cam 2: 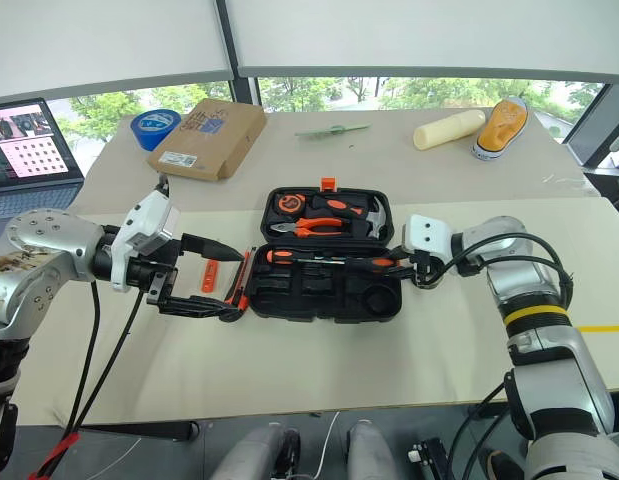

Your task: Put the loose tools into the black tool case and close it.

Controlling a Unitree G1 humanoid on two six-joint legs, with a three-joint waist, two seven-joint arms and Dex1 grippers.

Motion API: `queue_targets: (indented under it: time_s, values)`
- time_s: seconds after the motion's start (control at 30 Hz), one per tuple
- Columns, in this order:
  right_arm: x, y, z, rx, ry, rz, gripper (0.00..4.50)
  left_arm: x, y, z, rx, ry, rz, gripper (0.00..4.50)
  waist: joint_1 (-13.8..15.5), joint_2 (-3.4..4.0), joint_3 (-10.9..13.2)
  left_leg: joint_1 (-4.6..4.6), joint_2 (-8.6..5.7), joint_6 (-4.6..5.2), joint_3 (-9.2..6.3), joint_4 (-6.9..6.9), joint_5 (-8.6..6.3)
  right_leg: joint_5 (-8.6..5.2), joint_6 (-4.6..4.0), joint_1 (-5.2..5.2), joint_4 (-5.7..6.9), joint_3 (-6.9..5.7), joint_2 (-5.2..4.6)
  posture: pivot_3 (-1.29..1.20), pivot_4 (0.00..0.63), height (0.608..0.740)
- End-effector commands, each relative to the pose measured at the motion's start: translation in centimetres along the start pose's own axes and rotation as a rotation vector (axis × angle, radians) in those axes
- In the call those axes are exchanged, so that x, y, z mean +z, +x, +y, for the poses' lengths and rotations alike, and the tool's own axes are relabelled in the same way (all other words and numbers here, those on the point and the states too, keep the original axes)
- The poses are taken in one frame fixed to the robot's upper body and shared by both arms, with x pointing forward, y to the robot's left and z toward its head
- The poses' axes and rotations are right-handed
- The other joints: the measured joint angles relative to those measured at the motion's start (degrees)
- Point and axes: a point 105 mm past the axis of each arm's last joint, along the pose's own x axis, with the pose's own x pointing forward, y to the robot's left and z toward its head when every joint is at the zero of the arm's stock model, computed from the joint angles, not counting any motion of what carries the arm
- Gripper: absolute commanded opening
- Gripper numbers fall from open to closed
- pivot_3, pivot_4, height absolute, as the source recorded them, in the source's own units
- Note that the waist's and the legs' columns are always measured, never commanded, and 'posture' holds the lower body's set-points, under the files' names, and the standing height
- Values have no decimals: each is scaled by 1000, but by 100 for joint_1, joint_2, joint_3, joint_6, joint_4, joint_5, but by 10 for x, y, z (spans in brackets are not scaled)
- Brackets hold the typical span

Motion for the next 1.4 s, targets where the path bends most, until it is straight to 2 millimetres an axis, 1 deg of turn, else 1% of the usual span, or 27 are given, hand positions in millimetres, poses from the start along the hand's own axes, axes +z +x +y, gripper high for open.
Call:
queue_targets:
  time_s: [0.03, 0.17, 0.23, 0.27, 0.33, 0.37, 0.4, 0.43, 0.47, 0.53, 0.6, 0.67, 0.7, 0.87, 0.97, 1.03, 1.07, 1.23, 1.4]
  values:
    - [6, -5, -6, -22, -43, -3, 993, 12, -3, 2, 15, 60, -15, 4500, 6, 0, 0, 0, 0, 0, 0, 0, 0, 0, 0, 0, 3, 0, 0, 0, 150, 738]
    - [10, -2, -7, -26, -26, -15, 993, 12, -2, 3, 18, 64, -16, 4500, 9, 0, 0, -1, -1, 0, -1, 2, 0, 0, 0, 1, 1, -1, 0, 0, 150, 738]
    - [9, -2, -8, -33, -16, -11, 1994, 12, -1, 4, 19, 65, -17, 4500, 5, 0, 0, 0, -1, 0, -1, 1, 0, 0, 0, 0, 1, 0, 0, 0, 150, 738]
    - [9, -3, -9, -41, -19, -9, 2217, 12, 0, 4, 19, 66, -18, 4500, 4, 0, 0, 0, 0, 0, -1, 1, 0, 0, 0, 0, 2, -1, 1, 0, 150, 738]
    - [17, -5, -13, -67, -17, -46, 2888, 12, 0, 5, 19, 69, -18, 4500, 4, 0, 0, 1, 0, -1, -1, 0, 0, 0, 0, 1, 2, 0, 0, 0, 150, 738]
    - [20, -6, -15, -75, -14, -60, 3240, 12, 0, 5, 19, 69, -18, 4500, 5, 0, 0, 1, 0, -1, -1, 1, 0, 0, 0, 1, 2, 0, 1, 0, 150, 738]
    - [24, -7, -16, -82, -9, -79, 3731, 12, 0, 5, 19, 69, -19, 4500, 4, 0, 0, 1, -1, -1, -1, 1, 0, 0, 0, 1, 1, -1, 0, 0, 150, 738]
    - [31, -7, -19, -87, -4, -104, 3921, 12, 0, 5, 19, 70, -18, 4500, 3, 0, 0, 0, 0, -1, -1, 1, 0, 0, 0, 1, 2, 0, 1, 0, 150, 738]
    - [39, -6, -21, -91, 9, -135, 4252, 12, 1, 5, 18, 70, -18, 4500, 3, 0, 0, 1, 0, -1, -1, 1, 0, 0, 0, 1, 2, 0, 1, 0, 150, 738]
    - [50, -4, -24, -94, 37, -181, 4252, 11, 1, 5, 16, 70, -18, 4500, 2, 0, 0, 0, 0, 0, -1, 1, 0, 0, 0, 0, 3, 0, 1, 0, 150, 738]
    - [55, 0, -25, -92, 75, -201, 4252, 11, 2, 6, 15, 73, -19, 4500, -2, 0, 0, -1, 0, -1, -1, -1, 0, 0, 0, -2, 3, 1, 1, 0, 150, 738]
    - [57, 5, -25, -85, 107, -214, 3664, 11, 4, 6, 12, 75, -19, 4500, -1, 0, 0, -3, 0, -1, -1, -1, 0, 0, 0, -5, 6, 0, 2, 0, 150, 738]
    - [56, 9, -24, -83, 114, -210, 3541, 11, 4, 5, 10, 77, -19, 4500, 0, 0, 0, -3, 1, -1, -1, -1, 0, 0, 0, -4, 6, 0, 2, 0, 150, 738]
    - [48, 22, -17, -71, 121, -179, 1853, 10, 6, 5, 5, 81, -15, 4500, 15, 0, 0, -4, -1, -1, -3, 1, 0, 0, 0, -3, 6, -2, 0, 0, 150, 738]
    - [51, 28, -10, -39, 129, -185, 792, 8, 6, 5, 7, 84, -12, 4500, 8, 0, 0, -4, -2, -1, -3, 1, 0, 0, 0, -3, 6, -2, 0, 0, 150, 738]
    - [52, 31, -6, -23, 129, -181, 163, 7, 6, 5, 7, 84, -9, 4500, 1, 0, 0, -4, -1, -1, -3, 0, 0, 0, 0, -4, 7, -1, 2, 0, 150, 738]
    - [52, 32, -5, -19, 129, -179, 74, 7, 6, 5, 7, 84, -8, 4500, 0, 0, 0, -4, -1, -1, -3, 0, 0, 0, 0, -4, 7, -1, 2, 0, 150, 738]
    - [43, 42, 0, -19, 130, -118, 74, 5, 7, 5, 8, 85, -6, 4500, -2, 0, 0, -5, -1, -2, -2, -1, 0, 0, 0, -10, 9, 0, 3, 0, 150, 738]
    - [28, 54, 3, -14, 135, -24, 74, 4, 8, 5, 7, 88, -4, 4500, -3, 0, 0, -1, -1, -3, -3, 0, 1, 0, 0, -6, 8, -1, 3, 0, 150, 738]
